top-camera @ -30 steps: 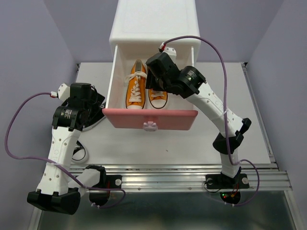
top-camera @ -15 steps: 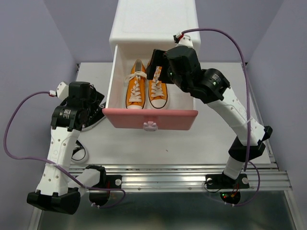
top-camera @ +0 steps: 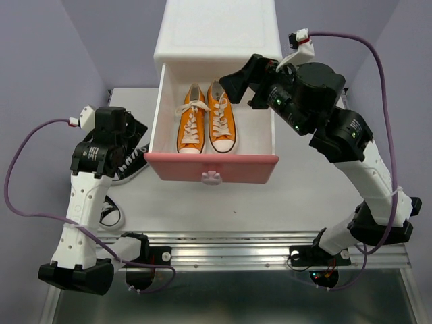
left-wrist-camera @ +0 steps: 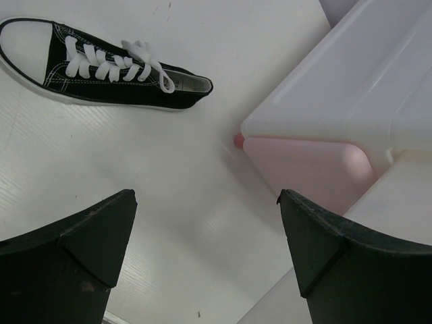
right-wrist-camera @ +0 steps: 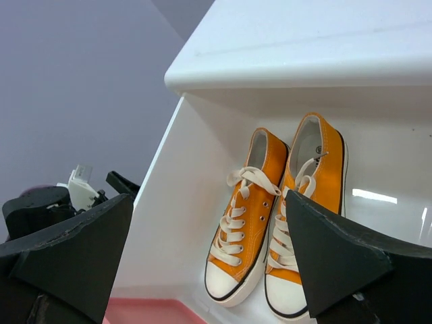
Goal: Place and organize the shoes in the shoe cabinet
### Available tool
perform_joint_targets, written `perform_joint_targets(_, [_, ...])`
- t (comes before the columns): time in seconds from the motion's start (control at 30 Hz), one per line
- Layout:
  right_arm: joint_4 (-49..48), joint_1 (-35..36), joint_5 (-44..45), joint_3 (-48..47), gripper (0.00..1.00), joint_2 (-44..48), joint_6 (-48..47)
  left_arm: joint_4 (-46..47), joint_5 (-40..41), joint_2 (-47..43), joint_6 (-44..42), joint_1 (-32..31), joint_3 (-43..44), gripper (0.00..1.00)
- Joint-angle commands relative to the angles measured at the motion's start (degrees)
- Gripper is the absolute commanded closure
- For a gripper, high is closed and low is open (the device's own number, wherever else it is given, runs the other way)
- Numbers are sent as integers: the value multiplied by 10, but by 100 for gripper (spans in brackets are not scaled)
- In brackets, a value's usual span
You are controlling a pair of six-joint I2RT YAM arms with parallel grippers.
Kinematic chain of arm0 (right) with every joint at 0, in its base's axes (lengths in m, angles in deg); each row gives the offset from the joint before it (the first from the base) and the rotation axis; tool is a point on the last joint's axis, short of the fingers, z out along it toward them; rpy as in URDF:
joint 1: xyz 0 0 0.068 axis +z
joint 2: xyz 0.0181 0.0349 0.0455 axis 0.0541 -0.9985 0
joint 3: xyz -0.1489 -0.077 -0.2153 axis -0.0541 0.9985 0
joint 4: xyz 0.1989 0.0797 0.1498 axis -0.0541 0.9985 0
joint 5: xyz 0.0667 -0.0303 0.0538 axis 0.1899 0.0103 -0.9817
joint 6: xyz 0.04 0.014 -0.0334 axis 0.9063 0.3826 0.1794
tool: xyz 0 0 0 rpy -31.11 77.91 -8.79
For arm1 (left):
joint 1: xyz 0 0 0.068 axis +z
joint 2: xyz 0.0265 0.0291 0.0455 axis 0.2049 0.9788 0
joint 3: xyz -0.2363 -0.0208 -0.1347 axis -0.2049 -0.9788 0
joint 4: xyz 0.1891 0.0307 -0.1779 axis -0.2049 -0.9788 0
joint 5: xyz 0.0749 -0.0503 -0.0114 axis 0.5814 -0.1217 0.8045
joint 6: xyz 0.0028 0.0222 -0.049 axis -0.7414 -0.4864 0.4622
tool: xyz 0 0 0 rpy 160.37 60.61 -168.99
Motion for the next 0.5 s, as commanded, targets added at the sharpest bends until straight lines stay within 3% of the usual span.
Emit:
perform_joint_targets(0.0, [-6, 4, 13, 4, 0, 26, -10, 14, -1, 8, -19, 3, 33, 1])
perform_joint_targets(0.13, [32, 4, -6, -10, 0, 28, 3, 17, -1, 18, -21, 3, 51, 1])
perform_joint_targets(0.3, [100, 4, -95, -28, 0, 38, 18, 15, 4, 28, -40, 3, 79, 1])
perform_joint_targets(0.47, [120, 4, -70, 46, 0, 121, 72, 2, -2, 38, -67, 3, 110, 1])
